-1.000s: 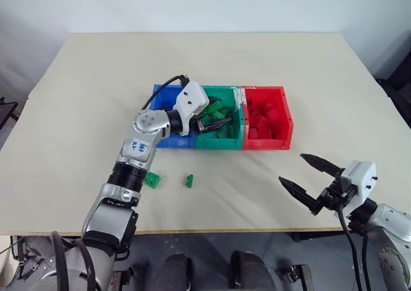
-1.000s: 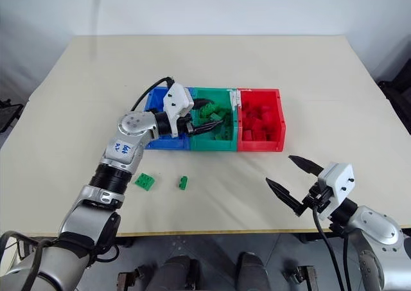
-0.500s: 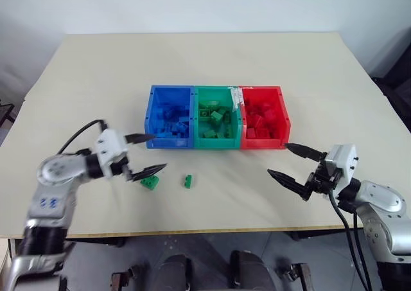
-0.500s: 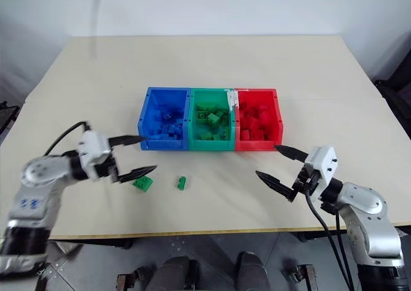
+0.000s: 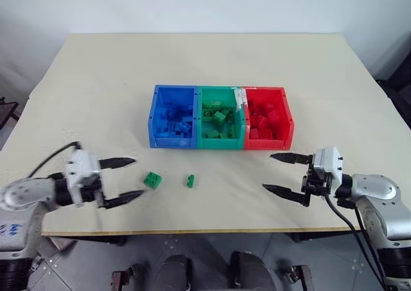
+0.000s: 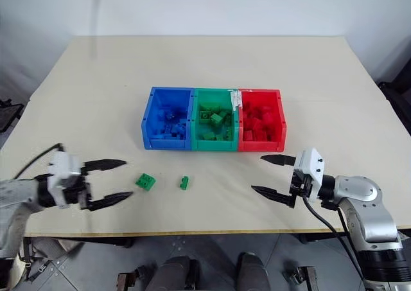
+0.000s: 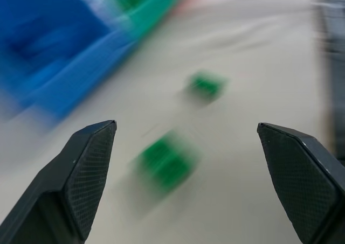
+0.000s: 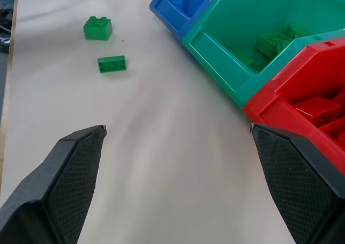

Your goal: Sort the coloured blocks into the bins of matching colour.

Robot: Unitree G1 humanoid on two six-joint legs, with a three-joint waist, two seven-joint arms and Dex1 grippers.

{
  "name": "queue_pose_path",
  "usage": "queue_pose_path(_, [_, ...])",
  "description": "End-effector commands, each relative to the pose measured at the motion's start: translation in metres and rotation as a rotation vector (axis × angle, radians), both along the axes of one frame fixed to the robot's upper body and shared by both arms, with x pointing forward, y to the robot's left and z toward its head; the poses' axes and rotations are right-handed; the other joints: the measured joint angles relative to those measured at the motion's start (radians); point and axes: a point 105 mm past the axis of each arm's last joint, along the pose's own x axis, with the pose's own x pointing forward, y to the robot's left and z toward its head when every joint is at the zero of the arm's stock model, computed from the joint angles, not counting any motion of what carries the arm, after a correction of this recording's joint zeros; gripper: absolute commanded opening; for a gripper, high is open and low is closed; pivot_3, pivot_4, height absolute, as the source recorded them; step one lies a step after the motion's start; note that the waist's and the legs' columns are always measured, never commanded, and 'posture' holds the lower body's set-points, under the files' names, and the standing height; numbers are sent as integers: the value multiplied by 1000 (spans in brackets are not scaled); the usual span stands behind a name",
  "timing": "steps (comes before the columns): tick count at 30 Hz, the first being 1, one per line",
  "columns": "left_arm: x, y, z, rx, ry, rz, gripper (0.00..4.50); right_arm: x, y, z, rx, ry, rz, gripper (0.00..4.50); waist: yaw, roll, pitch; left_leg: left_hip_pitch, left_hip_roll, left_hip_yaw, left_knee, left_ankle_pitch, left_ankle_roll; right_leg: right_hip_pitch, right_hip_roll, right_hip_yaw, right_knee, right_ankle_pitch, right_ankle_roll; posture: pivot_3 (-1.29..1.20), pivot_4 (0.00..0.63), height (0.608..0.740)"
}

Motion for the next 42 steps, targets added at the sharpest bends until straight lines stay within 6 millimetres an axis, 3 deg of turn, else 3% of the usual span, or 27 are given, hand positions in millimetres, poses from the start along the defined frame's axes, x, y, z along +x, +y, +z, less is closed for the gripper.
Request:
queue_pose_path(1, [14,-30,-3,135,-68,-89,4407,-11,-10,5,-40,-16,-22,4500,10,1,0,0,0,0,0,0,0,0,1,-1,0,0,0,0,150,740])
queue_pose_path(7, [45,-63,-13,221,-112,-158,4407,-23,-22,0,-49,-7,-78,4500,9,1,0,0,0,4,0,0,1,0,3,0,0,0,1,0,150,740])
queue_pose_path(14, [60,-67,-43,341,-74,-200,4407,-36,-30,-6,-41,12,-128,4500,10,1,0,0,1,8,0,0,-1,-2,9,1,-1,0,0,0,150,740])
queue_pose_path(19, [63,-74,-45,309,-55,-212,4407,-42,-31,-7,-42,20,-139,4500,15,1,0,1,3,7,2,1,0,0,6,3,-1,1,2,0,150,740])
queue_pose_path(22, [64,-78,-46,301,-57,-231,3807,-45,-29,-9,-46,27,-130,4500,15,1,0,1,3,6,2,1,1,0,6,3,-1,1,2,0,150,740])
queue_pose_path(29, [63,-73,-49,326,-41,-234,1647,-46,-18,-5,-40,17,-91,4500,14,1,0,1,3,6,2,1,1,1,6,3,0,1,2,0,150,740])
queue_pose_path(31, [63,-73,-49,329,-46,-238,1446,-44,-15,-3,-38,11,-80,4500,14,1,0,2,3,6,3,1,1,1,6,3,0,1,2,0,150,740])
queue_pose_path(36, [69,-87,-24,208,-128,-225,1446,-39,-8,7,3,-31,-74,4500,15,1,0,1,3,6,3,1,1,0,6,3,0,1,2,0,150,740])
queue_pose_path(42, [104,-119,40,34,-311,-115,1446,-19,-27,30,221,-96,-301,4500,22,0,0,-2,2,3,5,1,1,0,6,1,0,1,2,0,150,740])
